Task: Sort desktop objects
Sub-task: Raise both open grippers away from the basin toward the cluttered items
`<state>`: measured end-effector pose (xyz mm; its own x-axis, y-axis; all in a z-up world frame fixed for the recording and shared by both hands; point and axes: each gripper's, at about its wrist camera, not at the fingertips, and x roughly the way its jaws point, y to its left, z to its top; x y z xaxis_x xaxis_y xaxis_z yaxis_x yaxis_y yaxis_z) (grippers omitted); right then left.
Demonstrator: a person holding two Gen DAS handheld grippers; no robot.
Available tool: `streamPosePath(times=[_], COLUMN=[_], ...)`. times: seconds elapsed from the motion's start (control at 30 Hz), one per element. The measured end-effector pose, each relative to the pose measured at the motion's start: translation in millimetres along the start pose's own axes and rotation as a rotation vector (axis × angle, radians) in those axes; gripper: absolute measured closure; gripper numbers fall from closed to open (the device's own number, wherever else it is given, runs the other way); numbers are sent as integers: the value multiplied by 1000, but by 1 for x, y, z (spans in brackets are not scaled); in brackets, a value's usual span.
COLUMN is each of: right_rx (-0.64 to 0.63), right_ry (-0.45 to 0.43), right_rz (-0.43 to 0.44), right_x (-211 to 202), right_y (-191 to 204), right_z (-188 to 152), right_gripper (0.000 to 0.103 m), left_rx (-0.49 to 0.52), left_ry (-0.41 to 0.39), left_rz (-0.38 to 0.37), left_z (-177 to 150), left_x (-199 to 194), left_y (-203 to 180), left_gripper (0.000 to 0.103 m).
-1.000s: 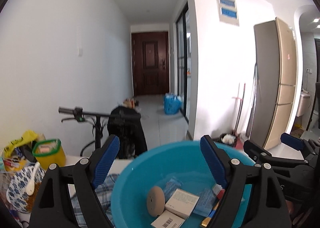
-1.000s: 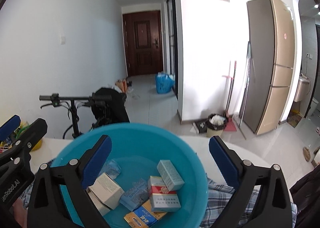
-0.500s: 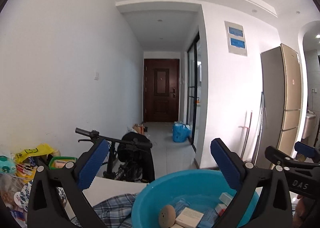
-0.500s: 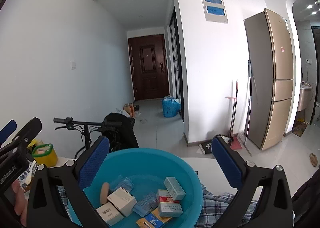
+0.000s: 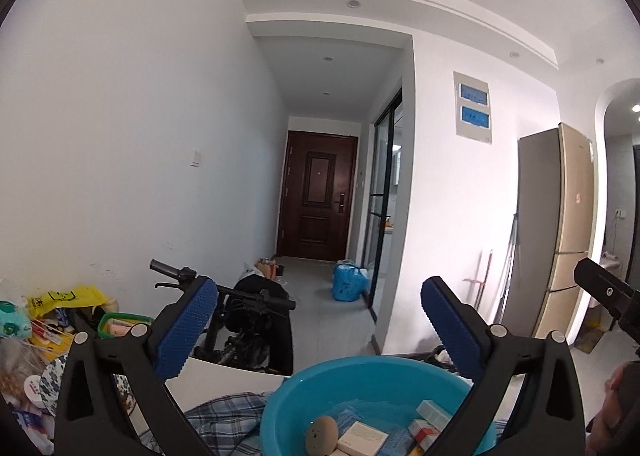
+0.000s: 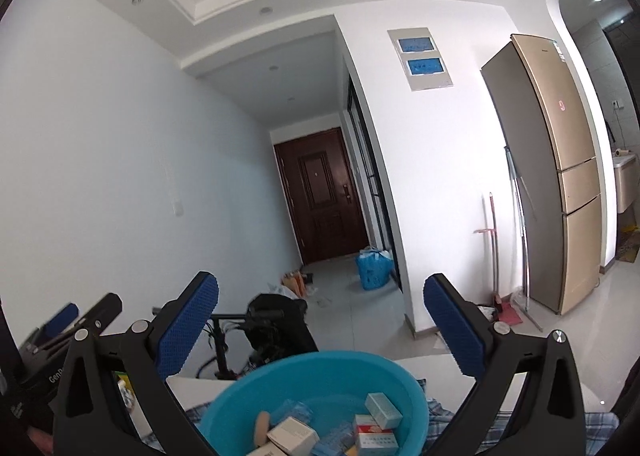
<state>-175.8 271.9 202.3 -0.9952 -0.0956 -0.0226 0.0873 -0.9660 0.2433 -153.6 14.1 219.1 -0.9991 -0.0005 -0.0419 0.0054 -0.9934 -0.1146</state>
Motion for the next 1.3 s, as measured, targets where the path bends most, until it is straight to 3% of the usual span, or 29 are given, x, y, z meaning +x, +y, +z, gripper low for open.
streamPosePath(times=[0.13,0.33,0.63,0.8,1.3], right_rx=[-16,-77,-99,-114,-97], right_ry=[9,-2,-4,-15,-29], right_rz=[37,36,34,38,23], right_x=[-4,-17,-33,-52,-94], right_y=[6,21,35,40,47], right_z=[0,-2,4,8,14], right_gripper=[1,1,1,1,1], left_rx=[-13,-14,63,57,49], left_ry=[-7,46,-26,-77,-110], left_rz=[-34,-108,-70,-62,-86], left_z=[3,3,17,24,36], left_x=[-6,-7,-46,-75,-129], left_y=[1,-8,-12,-8,3], left_gripper=[0,0,0,0,0])
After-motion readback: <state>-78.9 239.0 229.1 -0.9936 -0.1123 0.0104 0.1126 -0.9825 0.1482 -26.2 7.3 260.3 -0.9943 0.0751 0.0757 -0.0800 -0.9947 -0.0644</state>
